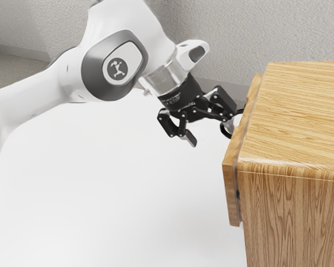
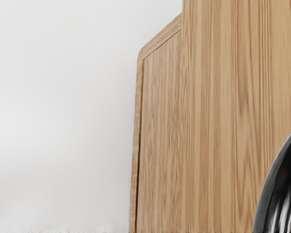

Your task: Pull the drawer handle with one arm to open the drawer

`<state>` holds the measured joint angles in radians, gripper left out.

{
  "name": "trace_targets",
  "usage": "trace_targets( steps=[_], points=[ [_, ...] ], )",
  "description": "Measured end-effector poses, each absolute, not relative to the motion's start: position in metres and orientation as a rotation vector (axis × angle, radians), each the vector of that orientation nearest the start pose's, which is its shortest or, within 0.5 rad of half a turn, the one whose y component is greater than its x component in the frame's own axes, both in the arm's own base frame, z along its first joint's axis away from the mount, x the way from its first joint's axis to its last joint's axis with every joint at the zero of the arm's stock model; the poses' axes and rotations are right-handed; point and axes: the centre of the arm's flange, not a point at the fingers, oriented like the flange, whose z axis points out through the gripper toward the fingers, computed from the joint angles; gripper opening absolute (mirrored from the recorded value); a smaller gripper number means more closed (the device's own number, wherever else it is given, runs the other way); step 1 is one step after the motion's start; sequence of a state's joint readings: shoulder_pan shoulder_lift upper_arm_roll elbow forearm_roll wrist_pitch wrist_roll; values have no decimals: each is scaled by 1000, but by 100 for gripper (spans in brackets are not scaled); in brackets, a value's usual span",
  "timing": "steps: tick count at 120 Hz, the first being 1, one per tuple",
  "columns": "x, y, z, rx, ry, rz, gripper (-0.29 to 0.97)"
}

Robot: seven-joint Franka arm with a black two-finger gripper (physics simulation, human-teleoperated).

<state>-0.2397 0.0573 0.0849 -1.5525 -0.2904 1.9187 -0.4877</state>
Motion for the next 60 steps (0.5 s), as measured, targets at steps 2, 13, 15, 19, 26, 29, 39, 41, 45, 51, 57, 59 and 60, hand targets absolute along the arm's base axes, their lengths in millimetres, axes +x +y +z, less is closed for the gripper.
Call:
trace_targets(
  steps=[2,13,15,19,26,29,39,41,45,51,57,59,60],
  points=[
    [593,-114,639,-3421,-675,-358,68],
    [587,-111,639,-3422,-689,-357,68],
    [586,-109,640,-3422,-693,-359,68],
    [584,-105,640,-3420,-705,-360,68],
    [581,-98,640,-3417,-726,-360,68],
    [580,-96,639,-3416,-734,-361,68],
    [578,-87,641,-3411,-759,-367,68],
    [577,-85,641,-3411,-764,-367,68],
    [574,-82,641,-3409,-774,-367,68],
    [570,-76,642,-3408,-789,-368,68],
    [567,-71,641,-3405,-804,-369,68],
    [565,-69,641,-3405,-809,-370,68],
    [564,-69,641,-3405,-811,-370,68]
  ],
)
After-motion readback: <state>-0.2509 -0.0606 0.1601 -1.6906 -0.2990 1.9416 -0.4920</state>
